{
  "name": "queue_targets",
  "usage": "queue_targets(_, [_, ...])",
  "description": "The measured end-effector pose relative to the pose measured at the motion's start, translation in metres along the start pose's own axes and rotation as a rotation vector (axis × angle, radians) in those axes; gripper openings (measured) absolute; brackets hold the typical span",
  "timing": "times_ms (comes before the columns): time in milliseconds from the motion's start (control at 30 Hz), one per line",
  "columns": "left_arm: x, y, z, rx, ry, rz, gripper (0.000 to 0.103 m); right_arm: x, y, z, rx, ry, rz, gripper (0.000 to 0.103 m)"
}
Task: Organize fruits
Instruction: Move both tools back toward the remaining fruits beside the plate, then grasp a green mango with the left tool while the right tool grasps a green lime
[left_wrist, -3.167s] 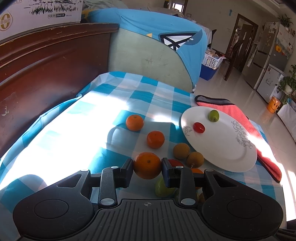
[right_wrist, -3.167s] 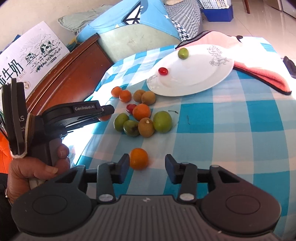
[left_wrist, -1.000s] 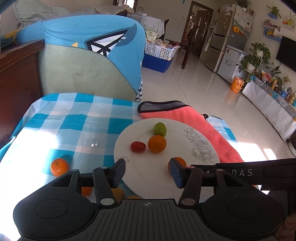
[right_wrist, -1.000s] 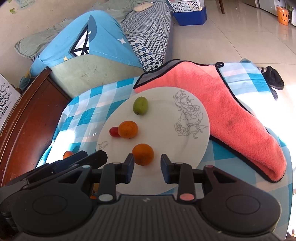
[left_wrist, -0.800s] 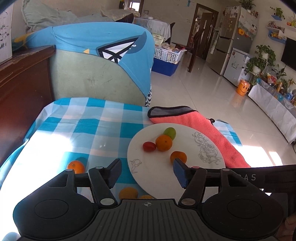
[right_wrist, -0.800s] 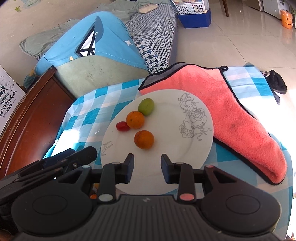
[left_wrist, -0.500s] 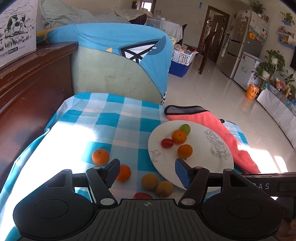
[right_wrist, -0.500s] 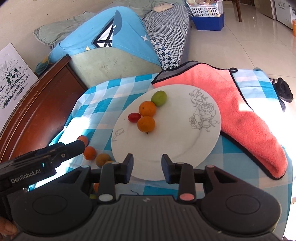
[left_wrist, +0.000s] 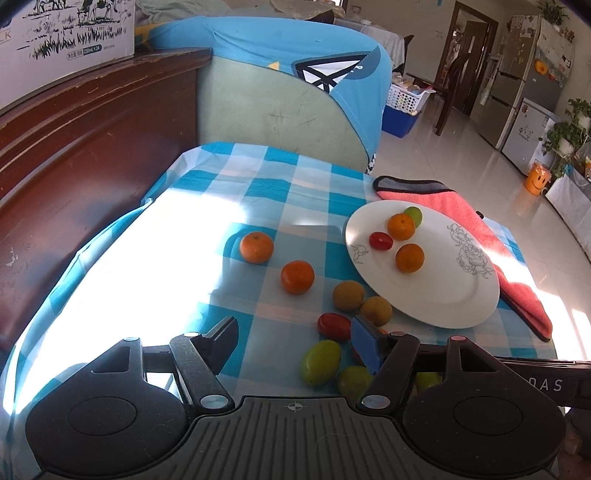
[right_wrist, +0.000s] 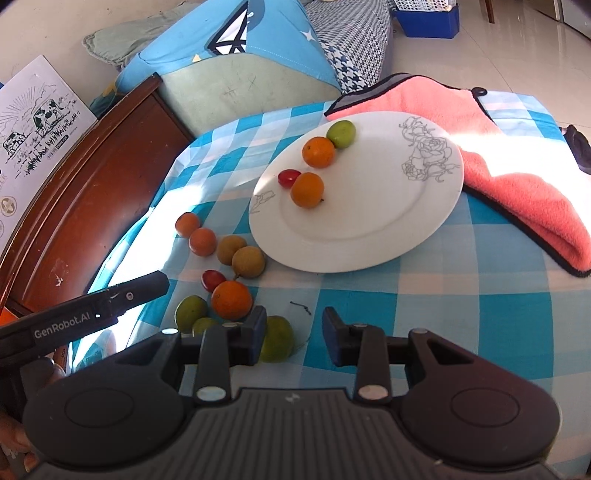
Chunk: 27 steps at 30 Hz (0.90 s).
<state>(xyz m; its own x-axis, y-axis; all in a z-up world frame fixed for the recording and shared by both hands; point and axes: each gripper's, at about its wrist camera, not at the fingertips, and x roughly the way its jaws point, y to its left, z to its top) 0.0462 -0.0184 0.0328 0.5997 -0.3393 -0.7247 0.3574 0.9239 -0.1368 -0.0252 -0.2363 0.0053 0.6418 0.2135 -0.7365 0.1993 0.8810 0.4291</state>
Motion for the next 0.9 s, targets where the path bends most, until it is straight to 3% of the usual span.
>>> queue_targets(267, [-0.001,0.013,-0.01,-0.041,0.022,0.03,0.067,0.002,0.006,-0.003,-0.003,-0.016,0.026,0.034])
queue_targets(533, [0.006,0.008,-0.014,-0.025,0.035,0.01,0.067,0.01,0.01,-0.007,-0.003,0.03,0.036,0.034])
queue_targets(633, [0.011,0.004,-0.016,-0.014,0.044,0.002,0.067,0.01,0.011,-0.009,-0.008,0.026,0.033,0.034])
queue_targets(700, [0.014,0.004,-0.017,-0.019,0.052,-0.002,0.067,0.01,0.01,-0.009,-0.004,0.025,0.025,0.028])
queue_targets(900, [0.021,0.001,-0.018,-0.037,0.055,-0.032,0.066,0.008,0.011,-0.009,-0.017,0.013,-0.007,0.028])
